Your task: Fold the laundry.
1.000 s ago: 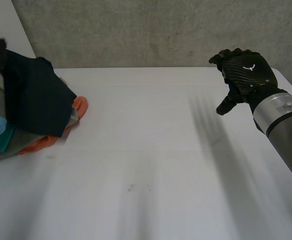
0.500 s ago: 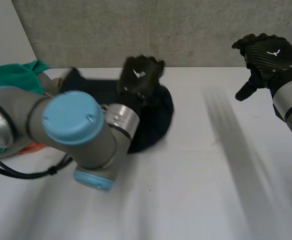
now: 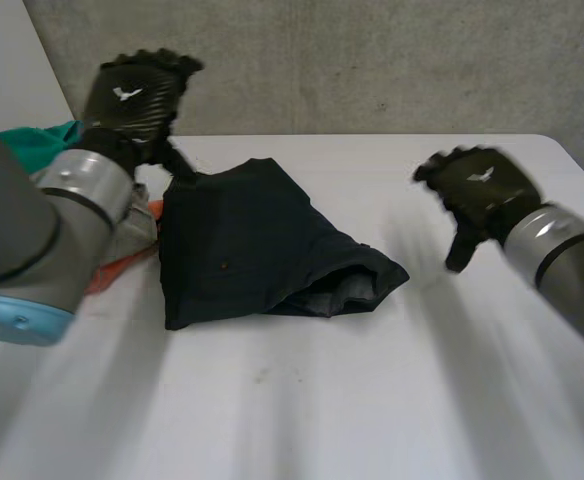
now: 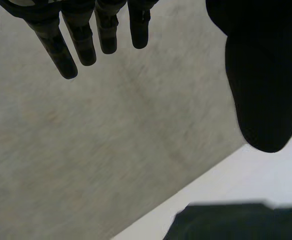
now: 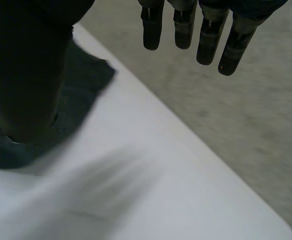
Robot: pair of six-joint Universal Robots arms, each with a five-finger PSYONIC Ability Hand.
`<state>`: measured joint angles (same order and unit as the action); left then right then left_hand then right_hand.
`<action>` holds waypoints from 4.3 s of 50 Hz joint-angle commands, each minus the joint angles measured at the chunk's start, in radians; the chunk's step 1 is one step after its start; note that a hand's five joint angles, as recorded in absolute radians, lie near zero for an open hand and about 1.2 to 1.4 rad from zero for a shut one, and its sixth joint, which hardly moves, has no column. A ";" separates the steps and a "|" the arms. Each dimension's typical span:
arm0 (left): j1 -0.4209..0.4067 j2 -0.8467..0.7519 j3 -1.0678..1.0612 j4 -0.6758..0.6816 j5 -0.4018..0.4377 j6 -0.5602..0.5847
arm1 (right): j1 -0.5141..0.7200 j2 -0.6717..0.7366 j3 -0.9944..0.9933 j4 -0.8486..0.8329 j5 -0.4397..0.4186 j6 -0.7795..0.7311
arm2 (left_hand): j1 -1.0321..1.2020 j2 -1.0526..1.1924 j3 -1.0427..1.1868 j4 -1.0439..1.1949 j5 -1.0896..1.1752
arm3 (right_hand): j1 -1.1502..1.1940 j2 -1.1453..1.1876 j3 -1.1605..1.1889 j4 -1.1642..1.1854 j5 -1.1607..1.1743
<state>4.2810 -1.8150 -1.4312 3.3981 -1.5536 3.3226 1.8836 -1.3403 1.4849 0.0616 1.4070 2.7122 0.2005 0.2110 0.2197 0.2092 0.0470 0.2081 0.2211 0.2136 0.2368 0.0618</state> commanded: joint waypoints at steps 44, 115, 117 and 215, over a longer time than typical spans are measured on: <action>0.106 -0.092 -0.055 -0.017 0.230 0.423 | -0.130 0.295 -0.154 -0.400 -0.069 -0.267 | 0.257 0.246 0.237 0.248 0.236 | 1.188 1.175 1.183 1.159 1.160; 0.051 -0.833 0.586 -0.002 0.277 0.416 | 0.206 0.402 -0.031 -0.285 0.290 0.141 | 1.196 1.185 1.177 1.187 1.175 | 1.188 1.175 1.183 1.159 1.160; 0.043 -0.788 0.568 0.012 0.241 0.414 | 0.204 0.345 -0.031 -0.284 0.284 0.138 | 1.196 1.185 1.177 1.187 1.175 | 1.188 1.175 1.183 1.159 1.160; -0.046 -0.068 0.342 -0.086 -0.020 0.101 | 0.137 -0.059 -0.313 0.014 0.133 -0.058 | 1.196 1.185 1.177 1.187 1.175 | 1.188 1.175 1.183 1.159 1.160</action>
<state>4.2341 -1.6275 -1.1270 3.3015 -1.5813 3.3874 2.0382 -1.6172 1.1644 0.0977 1.5380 2.6457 1.1643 1.1977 1.1917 1.2012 0.9762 1.0556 1.1796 1.1862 1.1909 0.9834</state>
